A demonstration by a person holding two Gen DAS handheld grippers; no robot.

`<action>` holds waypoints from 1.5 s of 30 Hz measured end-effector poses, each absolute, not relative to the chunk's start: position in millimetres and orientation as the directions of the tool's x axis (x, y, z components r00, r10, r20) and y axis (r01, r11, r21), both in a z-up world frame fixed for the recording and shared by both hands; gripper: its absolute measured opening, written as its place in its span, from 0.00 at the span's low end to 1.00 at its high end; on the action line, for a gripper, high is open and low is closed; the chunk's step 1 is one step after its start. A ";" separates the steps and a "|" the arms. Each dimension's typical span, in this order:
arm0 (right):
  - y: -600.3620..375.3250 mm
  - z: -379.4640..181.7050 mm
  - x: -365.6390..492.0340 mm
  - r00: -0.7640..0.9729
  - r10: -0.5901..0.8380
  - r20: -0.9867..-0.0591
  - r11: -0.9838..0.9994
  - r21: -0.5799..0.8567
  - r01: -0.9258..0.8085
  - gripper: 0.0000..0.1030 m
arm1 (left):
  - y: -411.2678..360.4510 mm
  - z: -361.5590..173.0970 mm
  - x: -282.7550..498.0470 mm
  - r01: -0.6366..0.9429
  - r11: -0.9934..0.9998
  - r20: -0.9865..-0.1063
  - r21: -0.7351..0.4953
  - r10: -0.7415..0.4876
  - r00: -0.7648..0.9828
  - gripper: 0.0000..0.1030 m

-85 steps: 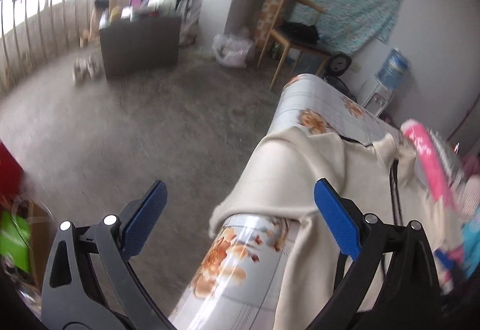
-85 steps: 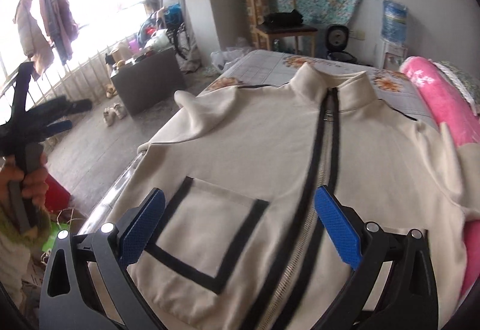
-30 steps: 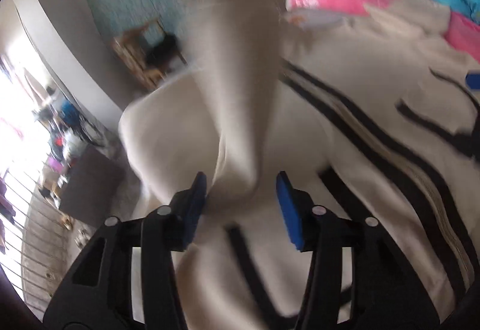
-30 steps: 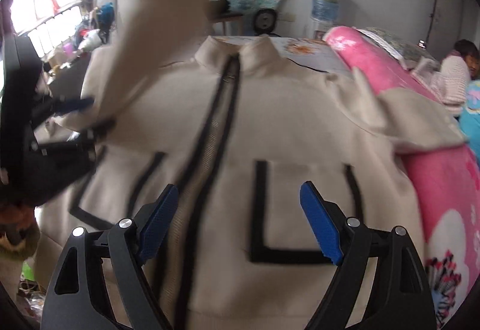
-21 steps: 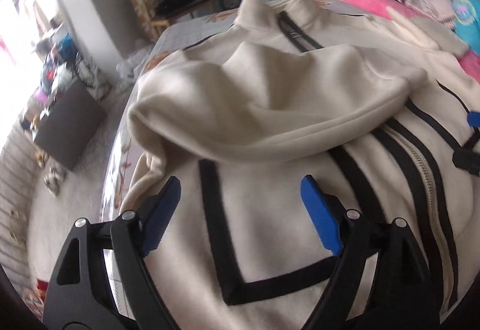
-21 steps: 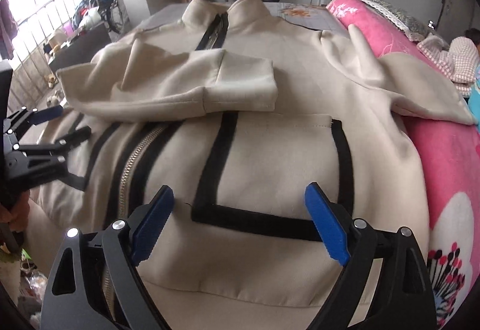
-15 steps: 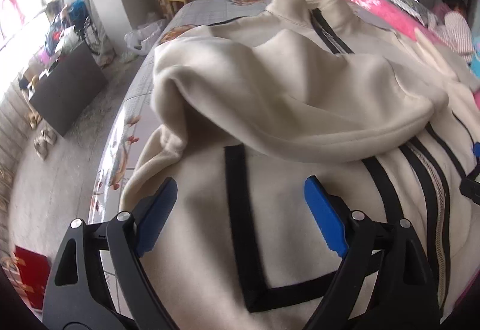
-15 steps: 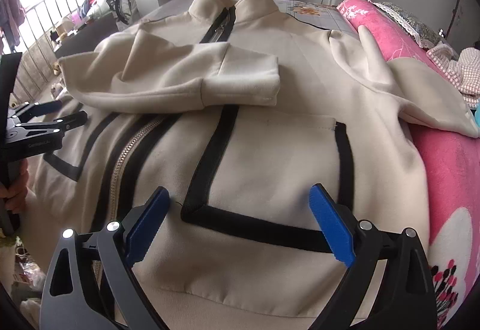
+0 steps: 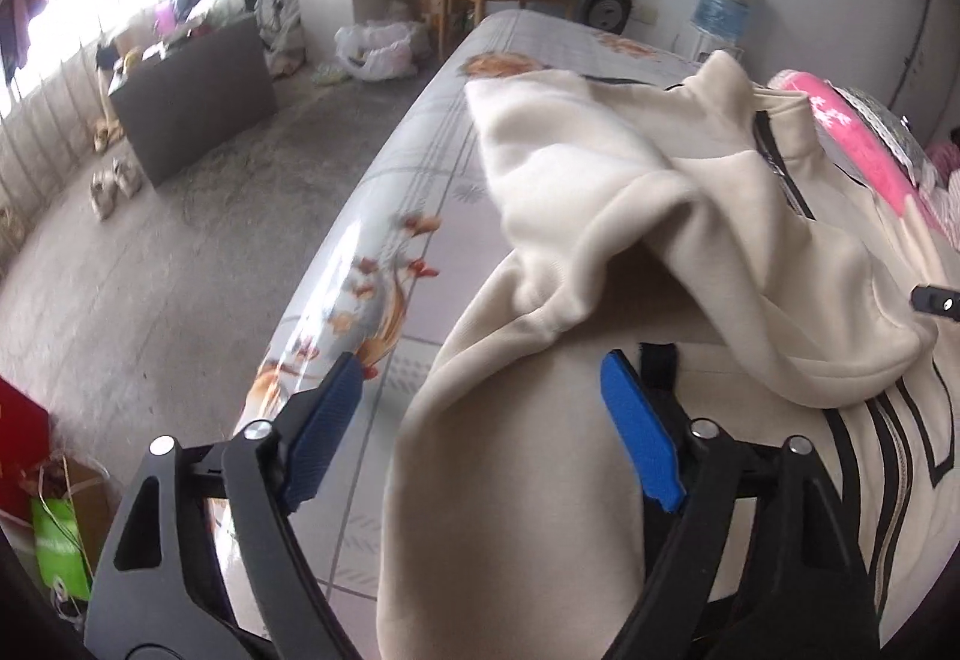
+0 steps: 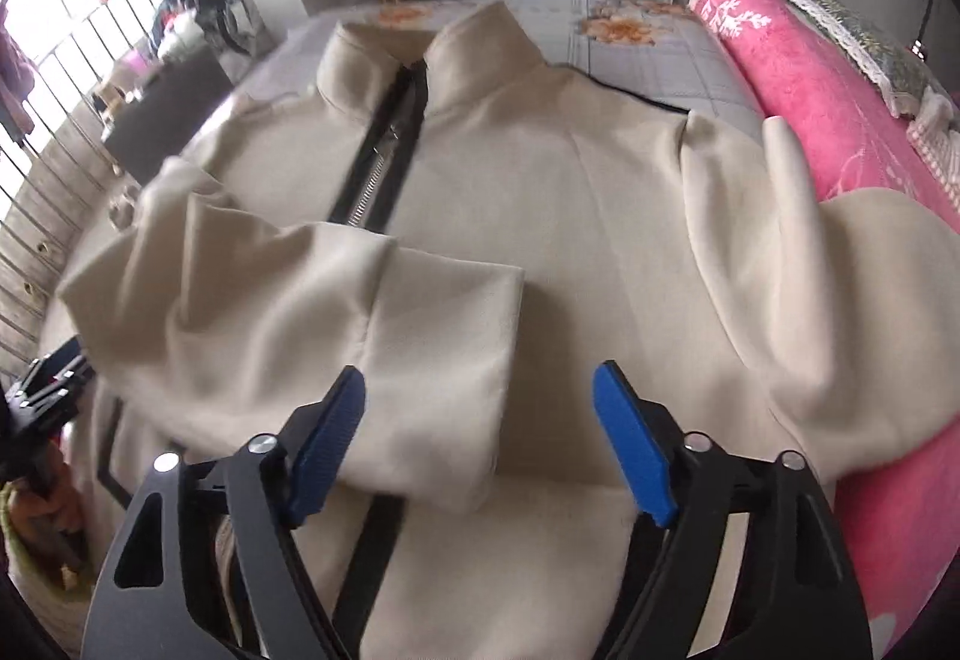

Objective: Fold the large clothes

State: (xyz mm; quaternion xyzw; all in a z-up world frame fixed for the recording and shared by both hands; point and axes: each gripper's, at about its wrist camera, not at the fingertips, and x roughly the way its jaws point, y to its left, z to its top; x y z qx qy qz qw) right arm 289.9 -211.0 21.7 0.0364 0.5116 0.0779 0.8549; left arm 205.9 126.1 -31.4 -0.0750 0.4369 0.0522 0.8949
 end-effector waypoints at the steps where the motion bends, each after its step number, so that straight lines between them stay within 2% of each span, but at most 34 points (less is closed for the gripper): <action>1: -208.0 17.0 294.2 0.445 0.171 -0.879 0.985 0.141 -0.098 0.63 | 129.7 -31.5 206.7 -0.169 0.980 -0.788 -0.104 0.023 0.615 0.71; 4: -204.1 9.9 295.8 0.415 0.175 -0.893 0.983 0.137 -0.120 0.46 | 136.2 -32.3 206.9 -0.190 0.974 -0.781 -0.125 0.022 0.625 0.66; 6: -199.1 5.7 293.0 0.397 0.165 -0.903 0.983 0.118 -0.142 0.25 | 138.6 -33.3 205.3 -0.199 0.970 -0.775 -0.140 0.018 0.632 0.62; 7: -196.4 3.7 291.9 0.396 0.140 -0.908 0.985 0.087 -0.149 0.21 | 140.0 -33.5 204.6 -0.206 0.968 -0.773 -0.143 0.021 0.634 0.61; 9: -190.2 6.2 289.7 0.410 0.089 -0.908 0.985 0.019 -0.171 0.05 | 141.2 -33.9 205.3 -0.216 0.965 -0.772 -0.151 0.022 0.636 0.56; 14: -187.4 52.9 290.7 0.537 0.051 -0.842 0.986 -0.044 -0.163 0.04 | 140.1 -34.3 206.7 -0.224 0.965 -0.774 -0.138 0.036 0.633 0.52; 18: -205.1 116.4 284.8 0.695 0.014 -0.718 0.994 -0.065 -0.087 0.04 | 138.3 -34.3 207.3 -0.223 0.967 -0.776 -0.120 0.049 0.629 0.51; 20: -218.9 127.8 282.9 0.727 -0.024 -0.686 0.997 -0.074 -0.036 0.04 | 139.1 -34.1 206.4 -0.224 0.967 -0.776 -0.118 0.051 0.629 0.50; 22: -233.4 119.0 285.8 0.707 -0.034 -0.706 0.999 -0.052 -0.004 0.04 | 138.7 -34.3 206.2 -0.225 0.968 -0.776 -0.116 0.053 0.628 0.50; 26: -258.5 59.0 303.0 0.542 -0.037 -0.840 0.999 -0.031 0.021 0.04 | 136.7 -34.4 207.4 -0.226 0.969 -0.779 -0.102 0.064 0.624 0.50; 28: -274.4 40.5 308.6 0.500 -0.013 -0.866 0.998 0.022 0.063 0.08 | 135.3 -34.9 208.2 -0.226 0.969 -0.780 -0.097 0.068 0.623 0.50; 30: -283.2 36.3 311.0 0.502 0.045 -0.864 0.991 0.101 0.085 0.28 | 136.1 -35.3 208.4 -0.226 0.970 -0.780 -0.094 0.069 0.621 0.50; 32: -287.0 33.7 316.0 0.507 0.073 -0.859 0.985 0.142 0.100 0.36 | 135.9 -35.3 208.5 -0.226 0.970 -0.780 -0.092 0.071 0.621 0.50; 38: -265.3 27.0 329.3 0.530 0.066 -0.845 0.996 0.090 0.019 0.36 | 136.2 -35.8 208.7 -0.225 0.970 -0.780 -0.089 0.073 0.621 0.50; 40: -252.2 14.2 329.1 0.505 0.039 -0.863 0.999 0.031 -0.024 0.36 | 136.4 -36.3 209.1 -0.228 0.970 -0.781 -0.086 0.076 0.620 0.50; 43: -238.8 4.6 323.9 0.518 -0.062 -0.853 0.994 -0.101 -0.047 0.46 | 135.8 -36.8 209.3 -0.232 0.969 -0.781 -0.085 0.080 0.620 0.50; 45: -237.5 10.8 318.6 0.510 -0.103 -0.854 0.990 -0.139 -0.033 0.46 | 138.2 -35.4 206.4 -0.236 0.966 -0.775 -0.105 0.070 0.629 0.51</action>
